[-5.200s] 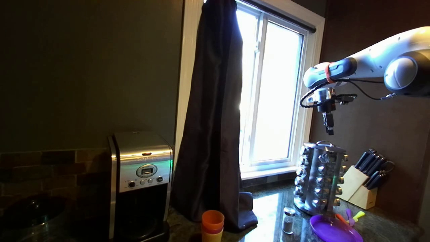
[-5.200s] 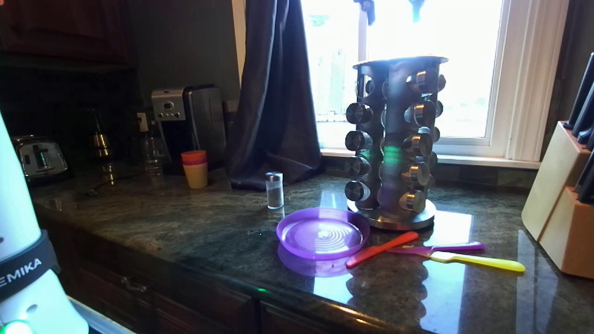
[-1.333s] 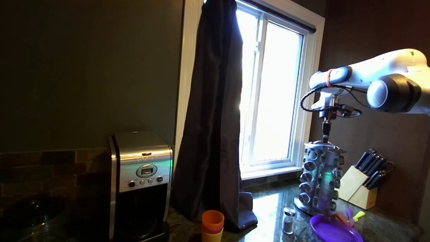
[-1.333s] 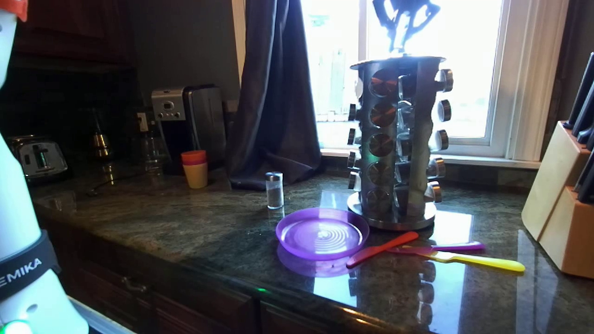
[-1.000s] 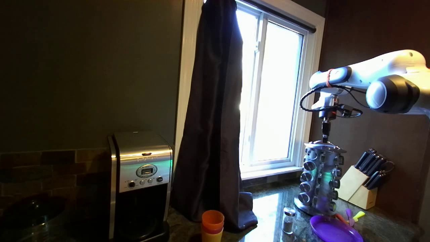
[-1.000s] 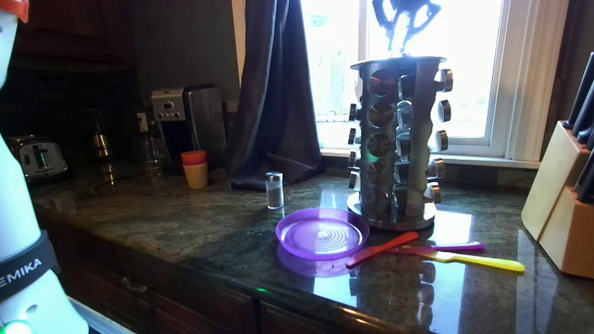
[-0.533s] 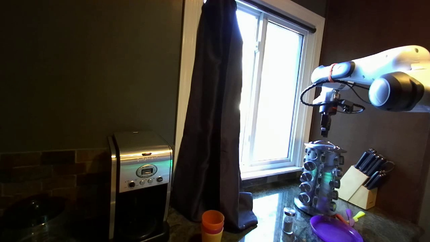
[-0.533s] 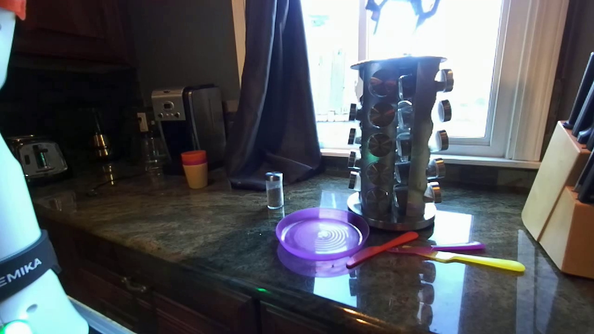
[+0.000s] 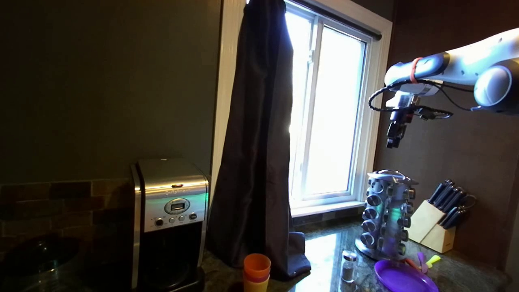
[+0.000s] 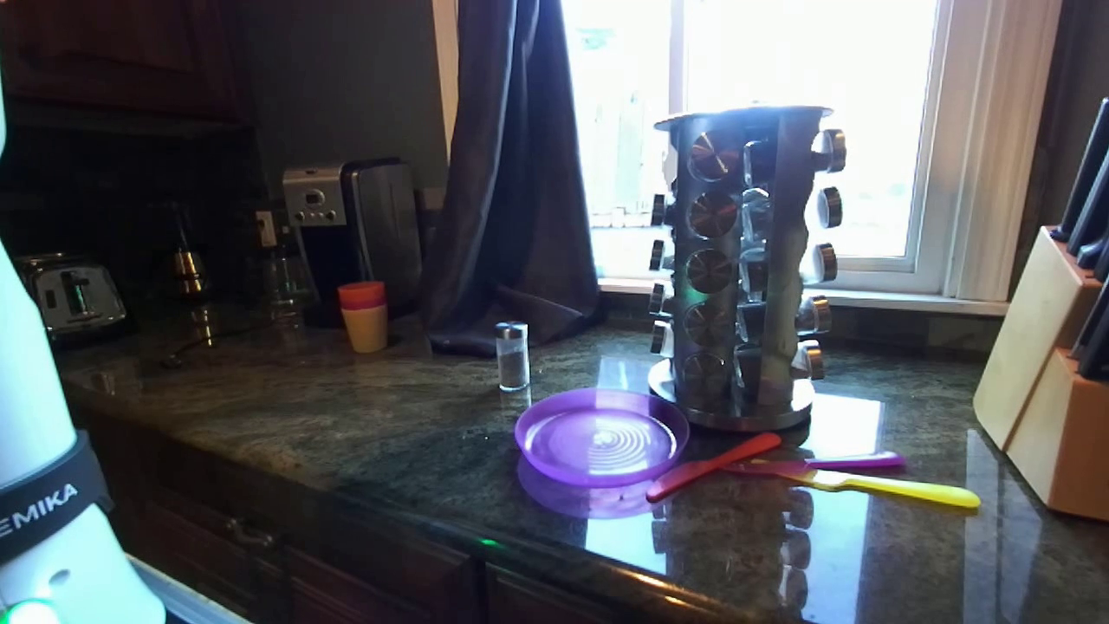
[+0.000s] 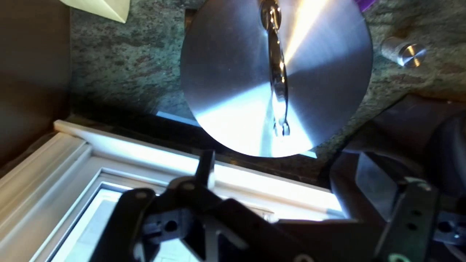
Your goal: Rotate the silver stand.
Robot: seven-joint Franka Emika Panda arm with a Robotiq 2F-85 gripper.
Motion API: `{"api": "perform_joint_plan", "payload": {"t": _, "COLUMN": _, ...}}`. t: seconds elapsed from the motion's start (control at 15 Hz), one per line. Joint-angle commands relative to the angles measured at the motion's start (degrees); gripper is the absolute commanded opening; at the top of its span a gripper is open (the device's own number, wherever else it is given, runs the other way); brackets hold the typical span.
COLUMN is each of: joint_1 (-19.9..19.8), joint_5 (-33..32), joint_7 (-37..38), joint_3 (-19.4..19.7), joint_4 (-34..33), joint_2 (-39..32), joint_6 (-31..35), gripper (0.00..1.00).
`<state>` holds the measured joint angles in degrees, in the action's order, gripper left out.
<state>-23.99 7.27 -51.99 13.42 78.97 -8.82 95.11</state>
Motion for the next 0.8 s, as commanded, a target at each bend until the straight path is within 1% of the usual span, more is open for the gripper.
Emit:
{"api": "perform_joint_plan", "payload": {"t": 0.0, "joint_1": 3.0, "joint_5": -7.5, "joint_7": 3.6, "joint_3": -0.9, "joint_4": 13.8, "joint_2": 10.6, "joint_6": 7.0, "gripper": 1.0}}
{"api": "perform_joint_plan", "payload": {"t": 0.13, "joint_1": 4.0, "joint_5": -12.6, "joint_7": 4.3, "joint_3": -1.9, "joint_4": 19.0, "joint_2": 14.7, "joint_6": 6.4, "gripper": 1.0}}
{"api": "perform_joint_plan", "payload": {"t": 0.2, "joint_1": 6.0, "joint_5": -14.6, "joint_7": 3.9, "joint_3": -1.0, "joint_4": 21.3, "joint_2": 16.7, "joint_6": 5.3, "gripper": 1.0}}
{"api": "perform_joint_plan", "payload": {"t": 0.27, "joint_1": 6.8, "joint_5": -16.5, "joint_7": 3.3, "joint_3": -1.2, "joint_4": 24.1, "joint_2": 18.7, "joint_6": 4.9, "gripper": 1.0}}
{"api": "perform_joint_plan", "payload": {"t": 0.33, "joint_1": 7.6, "joint_5": -18.5, "joint_7": 2.6, "joint_3": -1.3, "joint_4": 26.9, "joint_2": 20.8, "joint_6": 4.4, "gripper": 1.0}}
{"api": "perform_joint_plan", "payload": {"t": 0.4, "joint_1": 8.6, "joint_5": -21.2, "joint_7": 0.0, "joint_3": -1.5, "joint_4": 29.1, "joint_2": 22.1, "joint_6": 4.1, "gripper": 1.0}}
{"api": "perform_joint_plan", "payload": {"t": 0.47, "joint_1": 8.5, "joint_5": -17.4, "joint_7": 2.1, "joint_3": 0.2, "joint_4": 21.3, "joint_2": 16.5, "joint_6": 3.6, "gripper": 1.0}}
{"api": "perform_joint_plan", "payload": {"t": 0.6, "joint_1": 9.7, "joint_5": -19.8, "joint_7": 1.3, "joint_3": -0.1, "joint_4": 25.4, "joint_2": 19.3, "joint_6": 3.6, "gripper": 1.0}}
{"api": "perform_joint_plan", "payload": {"t": 0.73, "joint_1": 10.0, "joint_5": -20.3, "joint_7": 1.1, "joint_3": -0.1, "joint_4": 26.8, "joint_2": 20.4, "joint_6": 3.6, "gripper": 1.0}}
